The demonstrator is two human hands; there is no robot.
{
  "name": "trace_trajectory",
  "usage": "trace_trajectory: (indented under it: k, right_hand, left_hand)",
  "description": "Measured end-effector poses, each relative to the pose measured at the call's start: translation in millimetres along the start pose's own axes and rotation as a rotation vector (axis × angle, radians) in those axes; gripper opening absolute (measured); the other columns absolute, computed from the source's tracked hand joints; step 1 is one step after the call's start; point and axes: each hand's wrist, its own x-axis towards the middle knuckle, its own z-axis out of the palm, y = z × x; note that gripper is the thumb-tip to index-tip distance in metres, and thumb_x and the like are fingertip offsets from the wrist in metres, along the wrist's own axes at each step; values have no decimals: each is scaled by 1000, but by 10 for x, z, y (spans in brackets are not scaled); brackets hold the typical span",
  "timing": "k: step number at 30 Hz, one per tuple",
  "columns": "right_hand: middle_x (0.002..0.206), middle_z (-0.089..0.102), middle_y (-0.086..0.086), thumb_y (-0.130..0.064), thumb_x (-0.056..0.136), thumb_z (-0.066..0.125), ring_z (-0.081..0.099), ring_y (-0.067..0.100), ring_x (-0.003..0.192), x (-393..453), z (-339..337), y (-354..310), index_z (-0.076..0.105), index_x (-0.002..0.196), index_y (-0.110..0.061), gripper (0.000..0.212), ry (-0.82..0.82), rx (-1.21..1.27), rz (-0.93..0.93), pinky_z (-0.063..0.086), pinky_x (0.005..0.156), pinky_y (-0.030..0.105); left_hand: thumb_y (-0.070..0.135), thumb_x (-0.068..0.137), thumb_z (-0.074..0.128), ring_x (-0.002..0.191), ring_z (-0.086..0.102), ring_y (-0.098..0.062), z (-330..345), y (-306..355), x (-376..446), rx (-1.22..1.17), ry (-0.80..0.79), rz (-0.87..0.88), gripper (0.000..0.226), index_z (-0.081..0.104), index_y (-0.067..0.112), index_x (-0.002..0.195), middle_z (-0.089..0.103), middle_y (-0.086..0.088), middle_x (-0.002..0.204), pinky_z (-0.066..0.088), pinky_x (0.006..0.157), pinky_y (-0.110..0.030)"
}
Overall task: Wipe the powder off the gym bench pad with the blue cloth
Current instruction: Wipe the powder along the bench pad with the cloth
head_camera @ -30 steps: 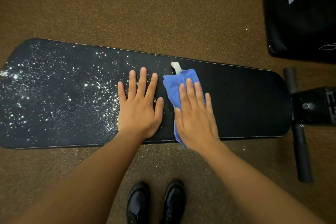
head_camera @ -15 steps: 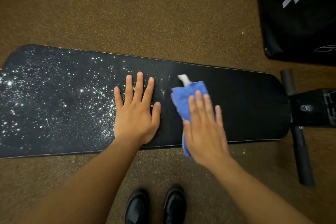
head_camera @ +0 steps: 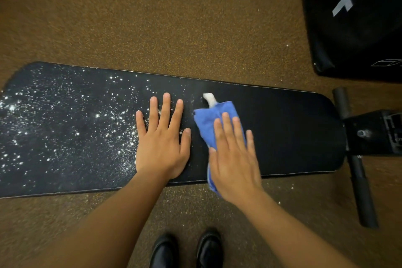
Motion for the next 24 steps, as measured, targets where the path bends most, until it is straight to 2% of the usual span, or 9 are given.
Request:
trace_trajectory:
  k: [2, 5, 9, 14, 16, 18, 21, 24]
  right_hand:
    - [164, -6, 5, -38, 98, 15, -12, 23, 150, 152, -63, 126, 5, 156, -13, 64, 6, -4, 107, 3, 121, 50]
    - [164, -6, 11, -35, 100, 25, -10, 28, 150, 555, -121, 6, 1, 155, -8, 65, 73, 15, 233, 2, 121, 51]
    - [163, -9, 12, -35, 100, 23, -12, 29, 149, 718, -99, -233, -1, 155, -8, 65, 72, 18, 148, 1, 121, 51]
    - [164, 0, 7, -36, 98, 20, -8, 24, 150, 158, -36, -65, 10, 156, -12, 63, 34, 18, -60, 3, 120, 48]
    - [164, -2, 4, -38, 97, 17, -10, 22, 150, 83, -48, 78, 8, 156, -14, 64, 11, 6, -25, 1, 119, 47]
    - [164, -5, 5, -38, 97, 16, -12, 22, 150, 259, -83, 163, 6, 156, -14, 65, 23, -1, 92, -1, 120, 47]
    - [164, -6, 10, -35, 100, 25, -10, 27, 150, 767, -168, 38, 3, 155, -9, 65, 86, 34, 249, 2, 121, 51]
    - [164, -4, 11, -35, 100, 23, -9, 28, 150, 894, -124, -259, 4, 155, -8, 65, 101, 49, 166, 1, 120, 51]
  left_hand:
    - [49, 98, 13, 149, -18, -23, -1, -3, -5, 3, -1, -5, 65, 0, 26, 157, -11, -1, 164, -8, 119, -53]
    - [49, 98, 12, 149, -19, -24, 1, 5, -2, 6, 2, -3, 64, -1, 26, 157, -11, -1, 164, -8, 119, -53]
    - [48, 98, 12, 150, -17, -24, 12, 15, 6, 12, 6, 3, 65, 2, 25, 157, -10, -2, 164, -7, 119, -53]
    - [49, 97, 14, 150, -15, -24, 3, 6, -1, 2, 6, 2, 66, 5, 24, 157, -8, -2, 164, -6, 119, -53]
    - [49, 97, 14, 150, -15, -24, -1, -4, 1, 4, 4, 0, 66, 6, 25, 157, -7, -1, 165, -6, 119, -54]
    - [49, 97, 14, 150, -17, -24, -5, -3, 4, 7, 0, -1, 66, 4, 25, 157, -8, -1, 164, -7, 119, -53]
    - [49, 98, 13, 149, -19, -23, -10, 3, -1, 13, -4, -1, 65, 3, 26, 157, -10, 0, 164, -9, 119, -52]
    - [48, 97, 11, 149, -19, -23, -1, 1, 2, 4, -6, -3, 65, 1, 27, 157, -11, 0, 164, -9, 119, -52]
